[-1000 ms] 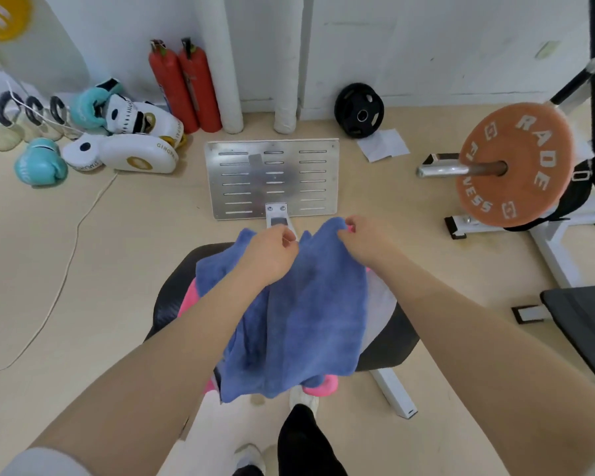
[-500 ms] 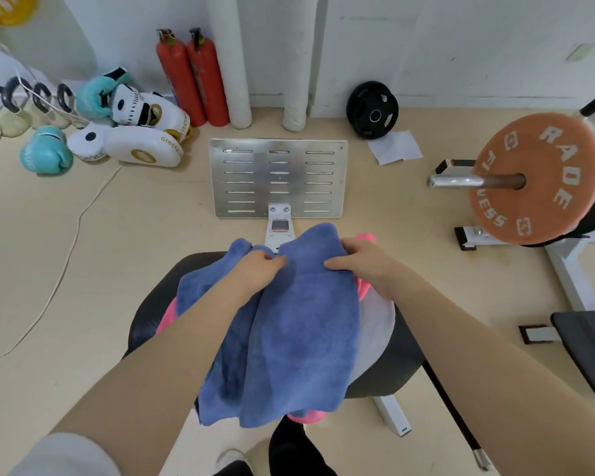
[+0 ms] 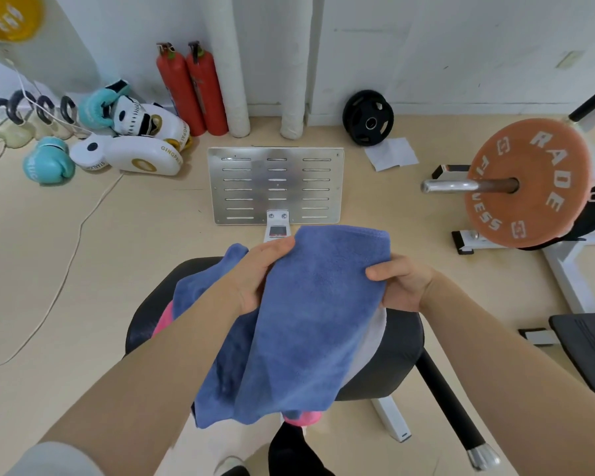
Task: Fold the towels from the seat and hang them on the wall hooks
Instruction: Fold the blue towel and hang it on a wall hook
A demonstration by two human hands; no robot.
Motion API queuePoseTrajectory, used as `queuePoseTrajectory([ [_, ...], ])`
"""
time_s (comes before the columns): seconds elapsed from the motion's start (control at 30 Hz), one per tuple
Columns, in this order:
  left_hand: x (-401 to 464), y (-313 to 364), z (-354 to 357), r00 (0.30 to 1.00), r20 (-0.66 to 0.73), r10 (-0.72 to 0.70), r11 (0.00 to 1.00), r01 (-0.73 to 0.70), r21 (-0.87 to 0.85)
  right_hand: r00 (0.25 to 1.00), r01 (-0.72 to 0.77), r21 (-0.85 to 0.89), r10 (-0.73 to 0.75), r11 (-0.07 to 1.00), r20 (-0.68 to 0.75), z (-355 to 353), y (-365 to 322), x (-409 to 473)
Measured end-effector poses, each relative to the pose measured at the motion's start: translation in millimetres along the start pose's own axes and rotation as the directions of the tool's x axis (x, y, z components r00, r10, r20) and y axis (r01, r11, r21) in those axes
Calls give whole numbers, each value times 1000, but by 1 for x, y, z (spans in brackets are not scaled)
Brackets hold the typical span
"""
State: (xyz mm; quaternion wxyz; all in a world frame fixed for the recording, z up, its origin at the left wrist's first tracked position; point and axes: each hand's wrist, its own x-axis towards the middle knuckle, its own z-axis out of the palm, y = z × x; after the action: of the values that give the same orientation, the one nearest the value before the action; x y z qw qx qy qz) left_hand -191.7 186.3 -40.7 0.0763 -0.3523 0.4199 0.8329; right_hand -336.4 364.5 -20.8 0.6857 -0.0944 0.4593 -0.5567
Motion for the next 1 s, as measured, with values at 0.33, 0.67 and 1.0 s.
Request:
queuePoseTrajectory([
  [0.33,-9,13,-2,991,85,-106,994,106,2,981,137,-161,-111,977,159,19,-20,11],
  [0.67,-14,19,6,988,47,147,986,-150,74,961,248,-375,-277,893,-22,23,-32,3],
  [1.0,-20,26,13,895,-153,420,896,-382,225,838,33,-939,-521,342,-161,27,-43,-2],
])
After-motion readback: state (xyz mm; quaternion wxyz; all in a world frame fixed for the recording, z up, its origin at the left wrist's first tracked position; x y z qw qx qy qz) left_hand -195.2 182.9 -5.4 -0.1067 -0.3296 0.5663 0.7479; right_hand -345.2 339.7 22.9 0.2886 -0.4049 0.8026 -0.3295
